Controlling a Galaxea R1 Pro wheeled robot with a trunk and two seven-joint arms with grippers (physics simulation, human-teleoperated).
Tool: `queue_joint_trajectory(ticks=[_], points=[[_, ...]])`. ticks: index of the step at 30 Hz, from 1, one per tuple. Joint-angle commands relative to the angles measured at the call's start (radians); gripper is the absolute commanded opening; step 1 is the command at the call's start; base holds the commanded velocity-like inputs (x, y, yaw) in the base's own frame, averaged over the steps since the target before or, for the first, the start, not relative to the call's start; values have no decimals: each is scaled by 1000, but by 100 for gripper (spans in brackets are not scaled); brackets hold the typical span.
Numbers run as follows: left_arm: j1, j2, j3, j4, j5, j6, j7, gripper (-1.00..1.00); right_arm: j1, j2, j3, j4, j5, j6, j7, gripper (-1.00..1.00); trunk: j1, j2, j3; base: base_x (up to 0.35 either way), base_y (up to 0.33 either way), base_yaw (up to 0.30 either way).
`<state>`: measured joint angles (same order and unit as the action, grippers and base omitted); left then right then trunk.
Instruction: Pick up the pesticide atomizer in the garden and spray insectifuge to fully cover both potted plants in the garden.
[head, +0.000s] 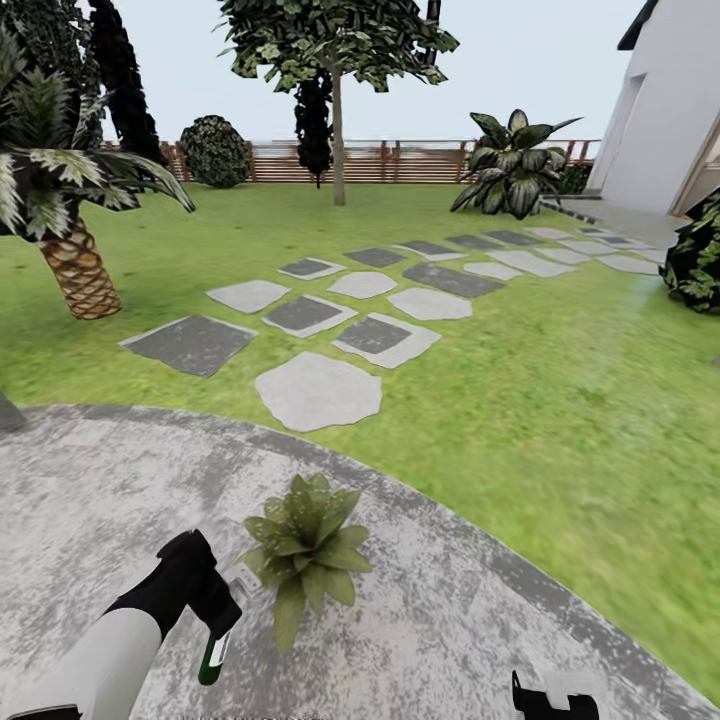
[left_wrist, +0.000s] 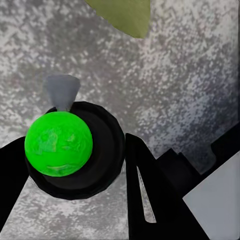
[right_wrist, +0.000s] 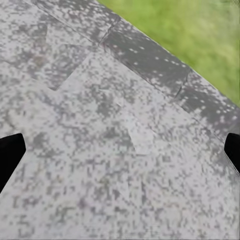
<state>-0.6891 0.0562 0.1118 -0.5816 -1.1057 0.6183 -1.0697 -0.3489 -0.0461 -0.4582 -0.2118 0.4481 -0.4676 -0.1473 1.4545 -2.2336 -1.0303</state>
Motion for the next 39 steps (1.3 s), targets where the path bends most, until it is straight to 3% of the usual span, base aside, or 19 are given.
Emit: queue_joint_trajectory(ticks=[1, 5, 9, 11, 13, 15, 19, 20, 24, 26, 30, 31, 39], points=[[0, -1, 5, -1, -5, 8, -7, -100, -1, 0, -5, 2, 11, -3, -4, 100, 0, 0, -1, 0, -124, 272], [0, -2, 4, 4, -4, 6, -14, -100, -1, 0, -5, 2, 11, -3, -4, 100, 0, 0, -1, 0, -32, 272], [0, -34, 3, 6, -7, -19, -19, -100, -1, 0, -6, 2, 11, -3, -4, 100, 0, 0, -1, 0, -2, 251], [0, -37, -8, 7, -20, -68, -16, -100, -1, -1, -6, 1, 11, -3, -4, 100, 0, 0, -1, 0, 0, 69], [0, -38, -37, 7, -43, -70, -15, -100, -1, -1, -7, 0, 11, -3, -5, 100, 0, 0, -1, 0, 0, 16], [0, -39, -52, 9, -55, -57, -15, -100, -1, -1, -7, 0, 11, -3, -5, 100, 0, 0, -1, 0, 0, 4], [-11, -41, -61, 7, -65, 61, -17, -100, -1, -3, -7, 0, 11, -3, -5, 100, 0, 0, -1, 0, 0, 0], [-15, -44, -65, 7, -65, 73, -24, -100, -1, -5, -7, 0, 11, -3, -5, 100, 0, 0, -1, 0, 0, 0], [-17, -39, -150, 4, -104, 86, -157, -100, -1, -8, -7, 0, 11, -3, -5, 100, 0, 0, -1, 0, 0, 0], [-10, -32, -164, -3, -122, 86, -180, -100, -1, -9, -8, 0, 11, -3, -5, 100, 0, 0, -1, 0, 0, 0], [-5, -18, -166, 1, -137, 85, -173, -100, -1, -9, -7, 0, 11, -3, -5, 100, 0, 0, -1, 0, 0, 0], [-3, -13, -161, 6, -138, 84, -138, -100, -1, -8, -7, 1, 11, -3, -5, 100, 0, 0, -1, 113, -7, 0], [-20, -28, -163, -12, -131, 87, -139, -100, -1, -8, -7, 2, 11, -3, -5, 100, 0, 0, -1, 42, -14, 0]])
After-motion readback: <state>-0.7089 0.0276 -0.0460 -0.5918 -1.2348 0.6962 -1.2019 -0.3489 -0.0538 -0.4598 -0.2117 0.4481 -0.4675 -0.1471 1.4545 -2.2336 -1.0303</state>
